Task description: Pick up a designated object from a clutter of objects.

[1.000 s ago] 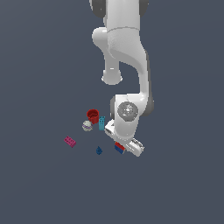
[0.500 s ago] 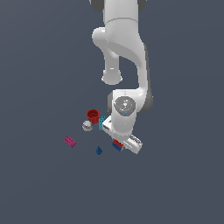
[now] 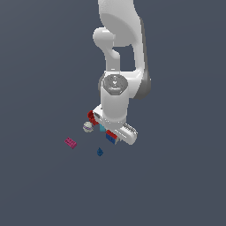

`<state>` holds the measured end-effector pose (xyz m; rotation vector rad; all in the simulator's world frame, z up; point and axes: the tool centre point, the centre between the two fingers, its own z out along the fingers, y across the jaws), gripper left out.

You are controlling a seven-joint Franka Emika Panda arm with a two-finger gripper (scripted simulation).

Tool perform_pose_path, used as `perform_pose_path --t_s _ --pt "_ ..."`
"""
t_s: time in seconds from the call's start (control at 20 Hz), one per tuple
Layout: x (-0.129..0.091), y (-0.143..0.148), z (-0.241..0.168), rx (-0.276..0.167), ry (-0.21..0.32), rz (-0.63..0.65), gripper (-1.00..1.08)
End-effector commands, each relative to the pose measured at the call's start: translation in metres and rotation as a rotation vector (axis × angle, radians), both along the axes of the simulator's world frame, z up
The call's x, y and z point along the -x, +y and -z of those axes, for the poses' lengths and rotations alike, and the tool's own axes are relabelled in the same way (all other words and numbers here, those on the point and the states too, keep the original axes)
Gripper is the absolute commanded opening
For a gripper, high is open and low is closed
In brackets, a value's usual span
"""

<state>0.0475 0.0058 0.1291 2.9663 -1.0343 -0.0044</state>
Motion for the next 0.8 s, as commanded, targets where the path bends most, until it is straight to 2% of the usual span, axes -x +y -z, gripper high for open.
perform_pose_path --t_s 0.0,0.75 --pt "0.005 -0.013 -0.027 -0.001 -0.003 0.001 -1.0" --pt "0.034 -0.088 -0.187 -0.001 -0.003 0.001 -1.0"
